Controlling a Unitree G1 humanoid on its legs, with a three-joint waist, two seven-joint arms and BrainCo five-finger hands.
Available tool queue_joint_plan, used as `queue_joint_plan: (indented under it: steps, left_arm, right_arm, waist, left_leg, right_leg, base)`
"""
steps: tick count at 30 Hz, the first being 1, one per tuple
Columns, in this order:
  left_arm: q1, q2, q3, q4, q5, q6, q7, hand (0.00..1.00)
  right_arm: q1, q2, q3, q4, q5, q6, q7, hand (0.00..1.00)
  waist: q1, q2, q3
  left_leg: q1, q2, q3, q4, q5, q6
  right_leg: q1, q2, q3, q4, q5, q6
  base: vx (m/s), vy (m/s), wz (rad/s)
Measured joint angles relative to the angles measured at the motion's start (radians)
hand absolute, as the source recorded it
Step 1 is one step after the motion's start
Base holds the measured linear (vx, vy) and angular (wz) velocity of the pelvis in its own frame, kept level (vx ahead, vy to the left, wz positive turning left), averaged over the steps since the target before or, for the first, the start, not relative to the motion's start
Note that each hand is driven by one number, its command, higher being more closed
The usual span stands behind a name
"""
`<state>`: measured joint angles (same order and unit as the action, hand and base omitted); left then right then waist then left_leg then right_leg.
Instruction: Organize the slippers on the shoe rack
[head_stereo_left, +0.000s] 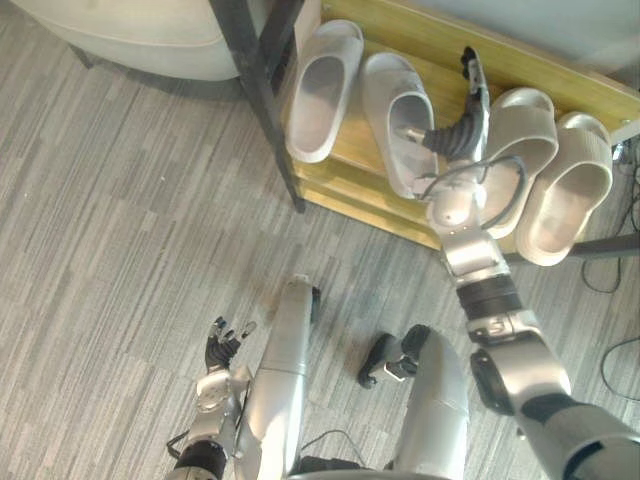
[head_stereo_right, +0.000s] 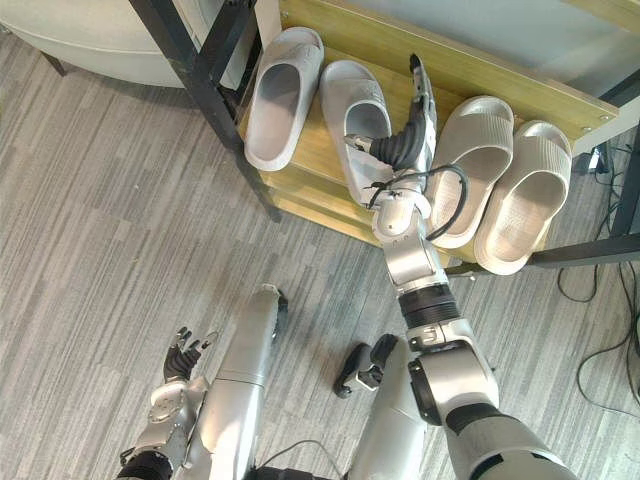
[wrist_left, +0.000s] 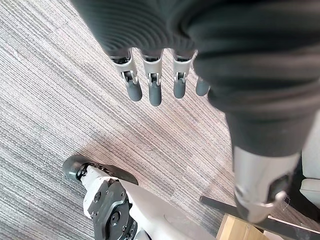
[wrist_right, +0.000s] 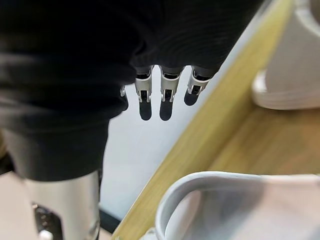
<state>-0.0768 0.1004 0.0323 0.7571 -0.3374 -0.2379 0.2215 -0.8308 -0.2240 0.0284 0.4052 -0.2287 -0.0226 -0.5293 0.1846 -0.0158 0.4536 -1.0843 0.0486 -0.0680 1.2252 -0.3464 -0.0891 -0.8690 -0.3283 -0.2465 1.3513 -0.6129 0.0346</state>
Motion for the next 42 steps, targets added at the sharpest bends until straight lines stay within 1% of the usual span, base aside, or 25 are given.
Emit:
queue_joint_plan:
  steps: [7, 11, 14, 18, 25, 27, 30, 33, 37, 42]
  left_arm:
    - [0.0, -0.009, 0.023, 0.0, 0.0, 0.005, 0.0, 0.0]
    - [-0.001, -0.011, 0.03, 0.0, 0.0, 0.007, -0.001, 0.0]
    - [-0.008, -0.008, 0.03, 0.003, 0.0, 0.011, -0.004, 0.0]
    - [-0.02, -0.005, 0.033, 0.018, 0.0, 0.019, -0.005, 0.0]
    - [-0.029, -0.008, 0.051, 0.038, 0.001, 0.03, -0.005, 0.0]
    - [-0.029, -0.009, 0.057, 0.04, 0.001, 0.032, -0.005, 0.0]
    - [-0.029, -0.01, 0.064, 0.041, 0.001, 0.034, -0.005, 0.0]
    - [-0.029, -0.011, 0.067, 0.042, 0.001, 0.036, -0.002, 0.0]
    - [-0.031, -0.011, 0.068, 0.042, 0.002, 0.038, 0.008, 0.0]
    - [-0.033, -0.013, 0.068, 0.042, 0.002, 0.042, 0.014, 0.0]
  right_arm:
    - [0.027, 0.071, -0.073, 0.016, 0.119, -0.008, 0.002, 0.0]
    - [0.028, 0.106, -0.099, 0.084, 0.194, -0.021, 0.014, 0.0]
    - [0.028, 0.12, -0.103, 0.13, 0.249, -0.028, 0.041, 0.0]
    - [0.027, 0.136, -0.104, 0.134, 0.325, -0.075, 0.058, 0.0]
    - [0.027, 0.167, -0.101, 0.144, 0.444, -0.124, 0.104, 0.0]
    - [0.027, 0.183, -0.096, 0.144, 0.474, -0.135, 0.121, 0.0]
    - [0.027, 0.192, -0.051, 0.147, 0.513, -0.141, 0.136, 0.0]
    - [0.027, 0.223, -0.042, 0.152, 0.549, -0.152, 0.144, 0.0]
    - [0.027, 0.236, 0.018, 0.155, 0.566, -0.147, 0.16, 0.0]
    - [0.024, 0.292, 0.034, 0.156, 0.583, -0.146, 0.158, 0.0]
  waist:
    - [-0.003, -0.002, 0.001]
    - [-0.005, -0.003, 0.005]
    - [-0.004, -0.003, 0.02]
    - [-0.005, -0.003, 0.031]
    - [-0.007, -0.003, 0.031]
    - [-0.007, -0.003, 0.031]
    - [-0.006, -0.003, 0.031]
    - [-0.006, -0.003, 0.031]
    - [-0.006, -0.003, 0.031]
    - [-0.002, -0.003, 0.031]
  left_leg:
    - [0.0, 0.005, 0.0, 0.0, 0.0, 0.0]
    - [0.0, 0.005, 0.0, 0.0, 0.0, 0.0]
    - [0.002, 0.007, 0.0, 0.0, 0.0, 0.0]
    - [0.002, 0.011, 0.0, 0.001, 0.0, 0.0]
    - [0.005, 0.018, 0.001, 0.001, 0.0, -0.001]
    - [0.006, 0.022, 0.001, 0.001, -0.001, -0.001]
    - [0.009, 0.028, 0.0, 0.001, -0.001, -0.003]
    - [0.013, 0.029, 0.0, 0.001, -0.001, -0.003]
    - [0.02, 0.029, -0.001, 0.001, -0.002, -0.003]
    - [0.021, 0.028, -0.002, 0.001, -0.002, -0.003]
  right_leg:
    - [-0.001, 0.004, 0.001, -0.002, 0.0, 0.002]
    - [-0.001, 0.005, 0.001, -0.002, 0.0, 0.002]
    - [-0.001, 0.007, 0.002, -0.002, -0.001, 0.006]
    - [-0.001, 0.011, 0.003, -0.003, -0.001, 0.006]
    - [-0.001, 0.018, 0.004, -0.005, 0.001, 0.004]
    - [-0.001, 0.022, 0.005, -0.007, 0.002, 0.004]
    - [0.0, 0.03, 0.006, -0.011, 0.004, 0.007]
    - [0.004, 0.03, 0.005, -0.011, 0.004, 0.007]
    - [0.012, 0.03, 0.004, -0.013, 0.004, 0.007]
    - [0.014, 0.03, 0.002, -0.015, 0.004, 0.007]
  base:
    - [0.0, 0.0, 0.0]
    - [0.0, 0.0, 0.0]
    - [0.0, 0.0, 0.0]
    - [0.0, 0.0, -0.01]
    - [0.0, 0.0, -0.01]
    - [0.0, -0.005, -0.05]
    - [0.0, -0.007, -0.06]
    - [0.0, 0.0, 0.0]
    - [0.0, 0.0, 0.0]
    - [0.0, 0.0, 0.0]
